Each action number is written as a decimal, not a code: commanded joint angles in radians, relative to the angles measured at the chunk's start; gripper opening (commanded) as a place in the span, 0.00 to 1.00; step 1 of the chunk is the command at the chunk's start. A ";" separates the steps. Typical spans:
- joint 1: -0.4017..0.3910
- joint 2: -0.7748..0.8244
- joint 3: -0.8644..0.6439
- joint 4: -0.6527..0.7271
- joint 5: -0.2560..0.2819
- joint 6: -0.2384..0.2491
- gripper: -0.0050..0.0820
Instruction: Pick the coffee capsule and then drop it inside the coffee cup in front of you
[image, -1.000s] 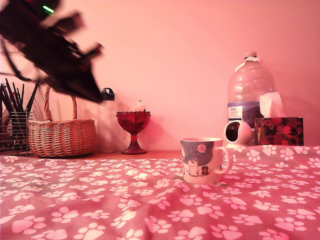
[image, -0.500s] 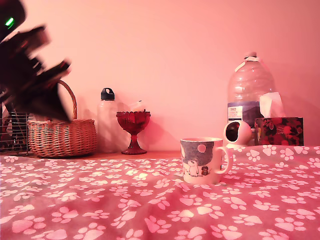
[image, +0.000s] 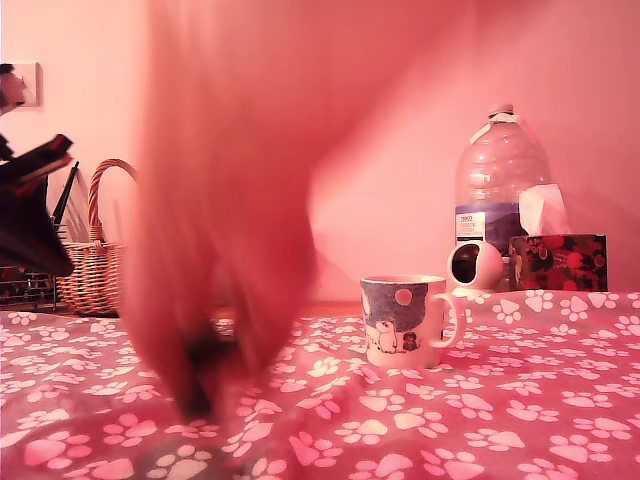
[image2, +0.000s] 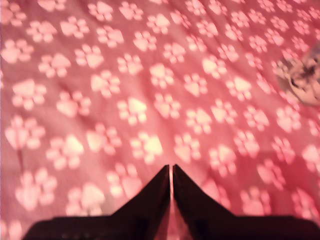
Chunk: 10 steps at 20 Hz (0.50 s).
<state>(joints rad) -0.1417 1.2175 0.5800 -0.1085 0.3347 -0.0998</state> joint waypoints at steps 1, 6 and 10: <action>0.000 -0.047 -0.045 -0.009 0.006 -0.006 0.03; 0.000 -0.177 -0.068 -0.102 0.011 -0.005 0.04; -0.008 -0.254 -0.068 -0.122 0.017 -0.005 0.04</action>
<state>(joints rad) -0.1444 0.9703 0.5323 -0.2333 0.3473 -0.1024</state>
